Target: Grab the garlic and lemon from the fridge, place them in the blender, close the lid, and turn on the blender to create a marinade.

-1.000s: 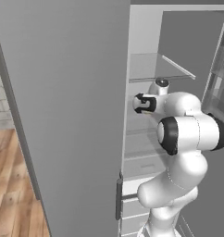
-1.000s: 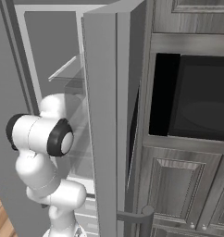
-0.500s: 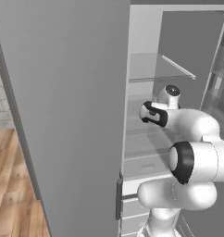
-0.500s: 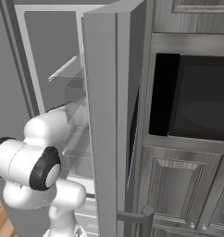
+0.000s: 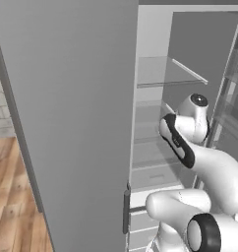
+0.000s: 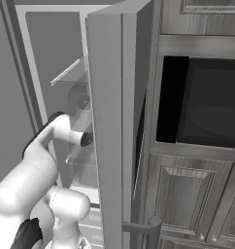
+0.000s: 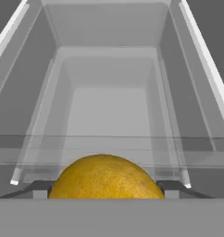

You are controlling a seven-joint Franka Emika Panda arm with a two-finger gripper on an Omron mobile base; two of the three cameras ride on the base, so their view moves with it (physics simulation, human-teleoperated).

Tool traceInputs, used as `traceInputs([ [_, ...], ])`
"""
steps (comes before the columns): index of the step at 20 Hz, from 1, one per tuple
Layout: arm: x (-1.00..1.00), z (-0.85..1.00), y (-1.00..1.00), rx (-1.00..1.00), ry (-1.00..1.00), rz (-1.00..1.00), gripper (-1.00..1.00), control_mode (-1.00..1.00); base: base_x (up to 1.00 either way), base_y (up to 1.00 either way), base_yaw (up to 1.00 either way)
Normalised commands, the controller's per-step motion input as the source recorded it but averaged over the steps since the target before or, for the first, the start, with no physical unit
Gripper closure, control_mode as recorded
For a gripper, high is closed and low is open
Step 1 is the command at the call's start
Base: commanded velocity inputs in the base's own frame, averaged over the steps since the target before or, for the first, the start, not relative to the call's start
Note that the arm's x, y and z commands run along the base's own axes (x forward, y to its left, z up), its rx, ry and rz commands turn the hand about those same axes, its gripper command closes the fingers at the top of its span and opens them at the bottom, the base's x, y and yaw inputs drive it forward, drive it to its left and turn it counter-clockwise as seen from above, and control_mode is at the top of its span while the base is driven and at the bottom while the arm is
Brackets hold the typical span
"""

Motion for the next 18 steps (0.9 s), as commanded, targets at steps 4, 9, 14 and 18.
traceInputs([
  [4, -0.92, 0.36, 0.16, 0.01, 0.18, 0.00, 1.00, -1.00, 0.00, 0.00, 0.00],
  [9, -1.00, 0.34, 0.21, 0.02, 0.14, 0.00, 1.00, -1.00, 0.00, 0.00, 0.00],
  [14, -1.00, 0.24, 0.29, 0.01, 0.11, 0.00, 1.00, -1.00, 0.00, 0.00, 0.00],
  [18, -0.86, -0.05, 0.11, 0.00, 0.02, -0.02, 1.00, -1.00, 0.00, 0.00, 0.00],
])
